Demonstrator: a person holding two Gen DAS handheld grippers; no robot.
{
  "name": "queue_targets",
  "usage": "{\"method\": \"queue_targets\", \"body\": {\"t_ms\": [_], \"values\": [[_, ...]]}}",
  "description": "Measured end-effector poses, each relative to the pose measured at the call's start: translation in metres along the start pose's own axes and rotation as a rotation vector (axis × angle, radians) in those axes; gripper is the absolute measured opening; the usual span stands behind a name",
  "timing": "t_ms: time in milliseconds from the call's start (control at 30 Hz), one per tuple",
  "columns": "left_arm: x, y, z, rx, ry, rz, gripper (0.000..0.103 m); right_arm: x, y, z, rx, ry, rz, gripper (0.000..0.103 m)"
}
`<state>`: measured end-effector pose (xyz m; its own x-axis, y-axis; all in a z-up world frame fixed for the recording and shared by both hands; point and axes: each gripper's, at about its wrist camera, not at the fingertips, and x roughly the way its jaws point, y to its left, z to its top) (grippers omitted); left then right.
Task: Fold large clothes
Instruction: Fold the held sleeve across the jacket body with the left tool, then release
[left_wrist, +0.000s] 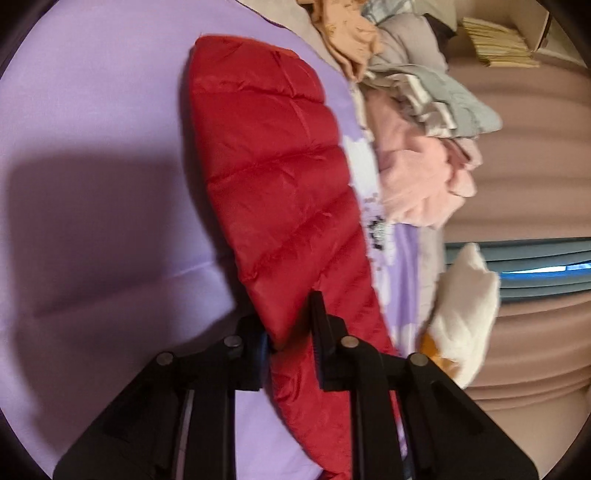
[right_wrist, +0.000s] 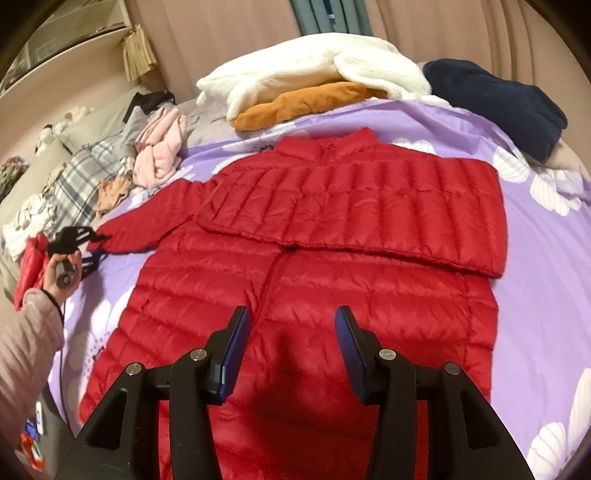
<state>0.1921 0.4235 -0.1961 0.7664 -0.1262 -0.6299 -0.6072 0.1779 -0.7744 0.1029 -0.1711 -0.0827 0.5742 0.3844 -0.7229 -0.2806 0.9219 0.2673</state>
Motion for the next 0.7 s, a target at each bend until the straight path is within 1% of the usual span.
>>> {"method": "queue_targets", "body": {"t_ms": [33, 67, 100, 133, 167, 200, 267, 300, 333, 400, 433, 467, 500, 533, 567, 600, 633, 667, 700], "values": [[-0.003, -0.005, -0.001, 0.032, -0.008, 0.029, 0.017, -0.003, -0.004, -0.001, 0.009, -0.004, 0.0, 0.048], [-0.007, -0.014, -0.005, 0.08, -0.02, 0.064, 0.012, -0.004, -0.006, -0.002, 0.014, -0.004, -0.002, 0.048], [-0.012, -0.026, -0.009, 0.136, -0.036, 0.079, 0.012, -0.006, -0.009, -0.003, 0.02, -0.004, -0.008, 0.048], [-0.018, -0.04, -0.014, 0.195, -0.052, 0.081, 0.012, -0.008, -0.013, -0.004, 0.034, -0.004, -0.01, 0.048], [-0.028, -0.061, -0.024, 0.281, -0.072, 0.088, 0.012, -0.009, -0.016, -0.005, 0.045, -0.004, -0.006, 0.048], [-0.032, -0.075, -0.031, 0.336, -0.083, 0.093, 0.012, -0.01, -0.019, -0.006, 0.059, -0.002, -0.001, 0.048], [-0.046, -0.114, -0.056, 0.495, -0.108, 0.079, 0.012, -0.014, -0.025, -0.008, 0.085, -0.009, -0.001, 0.048], [-0.051, -0.13, -0.067, 0.558, -0.122, 0.074, 0.012, -0.016, -0.027, -0.009, 0.092, -0.013, -0.003, 0.048], [-0.059, -0.153, -0.087, 0.648, -0.14, 0.062, 0.012, -0.019, -0.029, -0.01, 0.1, -0.018, -0.003, 0.048], [-0.067, -0.18, -0.118, 0.772, -0.151, 0.039, 0.012, -0.026, -0.033, -0.013, 0.112, -0.03, 0.003, 0.048], [-0.069, -0.195, -0.139, 0.848, -0.156, 0.027, 0.012, -0.029, -0.035, -0.014, 0.117, -0.035, 0.003, 0.048], [-0.072, -0.211, -0.168, 0.946, -0.15, 0.011, 0.012, -0.032, -0.038, -0.015, 0.122, -0.04, 0.0, 0.048], [-0.068, -0.22, -0.184, 0.999, -0.142, 0.005, 0.012, -0.034, -0.04, -0.016, 0.127, -0.043, -0.002, 0.048], [-0.067, -0.229, -0.213, 1.081, -0.123, -0.008, 0.012, -0.036, -0.043, -0.018, 0.135, -0.047, -0.002, 0.048], [-0.064, -0.233, -0.232, 1.131, -0.103, -0.019, 0.013, -0.038, -0.047, -0.019, 0.146, -0.049, -0.001, 0.048], [-0.061, -0.235, -0.252, 1.178, -0.081, -0.026, 0.016, -0.039, -0.05, -0.02, 0.156, -0.049, -0.001, 0.048], [-0.055, -0.236, -0.273, 1.222, -0.056, -0.032, 0.016, -0.041, -0.053, -0.022, 0.169, -0.05, -0.001, 0.048], [-0.047, -0.235, -0.301, 1.282, -0.016, -0.038, 0.016, -0.042, -0.056, -0.025, 0.182, -0.052, -0.002, 0.048], [-0.043, -0.232, -0.317, 1.32, 0.002, -0.037, 0.016, -0.043, -0.058, -0.026, 0.192, -0.051, -0.003, 0.048]]}}
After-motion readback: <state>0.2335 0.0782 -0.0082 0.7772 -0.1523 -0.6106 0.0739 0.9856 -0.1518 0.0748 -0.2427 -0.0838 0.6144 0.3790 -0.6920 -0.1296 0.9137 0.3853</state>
